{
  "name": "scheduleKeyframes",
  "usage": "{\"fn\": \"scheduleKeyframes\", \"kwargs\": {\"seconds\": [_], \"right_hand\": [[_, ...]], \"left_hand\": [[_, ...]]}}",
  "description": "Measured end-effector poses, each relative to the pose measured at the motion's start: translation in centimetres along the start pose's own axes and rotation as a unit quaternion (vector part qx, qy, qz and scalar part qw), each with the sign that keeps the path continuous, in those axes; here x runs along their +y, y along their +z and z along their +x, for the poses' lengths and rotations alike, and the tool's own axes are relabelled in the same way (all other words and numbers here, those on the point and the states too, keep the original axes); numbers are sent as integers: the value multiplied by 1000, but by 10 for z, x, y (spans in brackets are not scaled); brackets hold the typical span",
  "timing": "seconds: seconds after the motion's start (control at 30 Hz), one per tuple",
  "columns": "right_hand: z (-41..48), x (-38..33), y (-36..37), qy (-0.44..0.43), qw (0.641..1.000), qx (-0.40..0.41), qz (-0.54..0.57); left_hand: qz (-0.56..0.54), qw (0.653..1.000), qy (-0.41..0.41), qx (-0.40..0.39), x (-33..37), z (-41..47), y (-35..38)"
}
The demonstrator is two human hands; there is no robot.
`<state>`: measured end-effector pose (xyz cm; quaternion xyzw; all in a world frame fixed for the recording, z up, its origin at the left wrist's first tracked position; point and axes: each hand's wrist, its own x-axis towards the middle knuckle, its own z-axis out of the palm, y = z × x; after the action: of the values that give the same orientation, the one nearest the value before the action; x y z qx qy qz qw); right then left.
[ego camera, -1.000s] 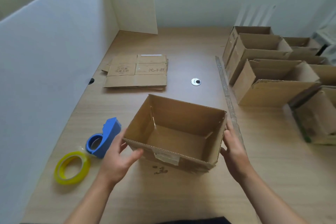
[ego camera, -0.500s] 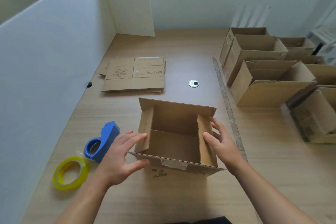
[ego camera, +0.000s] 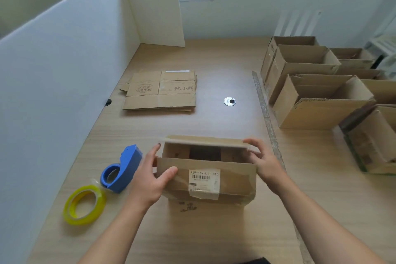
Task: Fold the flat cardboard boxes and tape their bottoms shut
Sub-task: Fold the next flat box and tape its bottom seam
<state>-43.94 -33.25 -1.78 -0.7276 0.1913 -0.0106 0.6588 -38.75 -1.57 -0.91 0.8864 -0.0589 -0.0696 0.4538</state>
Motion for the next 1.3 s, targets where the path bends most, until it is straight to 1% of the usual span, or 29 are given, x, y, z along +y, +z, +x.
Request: {"fn": "scheduleKeyframes", "kwargs": {"seconds": [0.1, 0.17, 0.2, 0.3, 0.33, 0.47, 0.53, 0.63, 0.73, 0.83, 0.93, 1.0, 1.13, 1.23, 1.3], "right_hand": [[0, -2, -14, 50, 994, -49, 89], [-1, -1, -16, 61, 992, -63, 92], [-3, -1, -13, 62, 994, -57, 72], [-7, 10, 4, 49, 998, -21, -23], [-8, 15, 8, 41, 998, -3, -39], [-4, 15, 4, 6, 996, 81, -44], [-3, 12, -3, -4, 993, 97, -63], [-4, 15, -10, -20, 985, 121, -122], [-3, 18, -16, -16, 983, 137, -119], [0, 15, -19, -1, 986, 123, -113], [-3, 12, -9, -10, 989, 95, -110], [-7, 16, 5, -14, 988, 77, -130], [-17, 39, 45, -2, 989, 38, -143], [-27, 59, 64, 1, 992, 3, -126], [-30, 66, 66, -6, 990, -27, -142]], "left_hand": [[11, 999, -31, 23, -4, 2, 10], [5, 999, -36, 19, -4, 5, 13], [5, 1000, -29, 12, -5, 7, 15], [30, 999, -6, -27, -5, 13, 19], [36, 999, -5, -34, -4, 14, 22], [10, 999, -17, -49, 1, 15, 38], [-11, 999, -28, -45, 4, 16, 45], [-13, 998, -33, -49, 12, 20, 58], [4, 998, -29, -60, 19, 21, 68], [26, 998, -25, -50, 18, 20, 66], [42, 998, -28, -35, 3, 13, 53], [52, 997, -40, -31, -11, 5, 44], [84, 993, -84, -28, -40, -13, 25], [92, 990, -99, -29, -59, -26, 14], [103, 989, -98, -37, -66, -33, 13]]}}
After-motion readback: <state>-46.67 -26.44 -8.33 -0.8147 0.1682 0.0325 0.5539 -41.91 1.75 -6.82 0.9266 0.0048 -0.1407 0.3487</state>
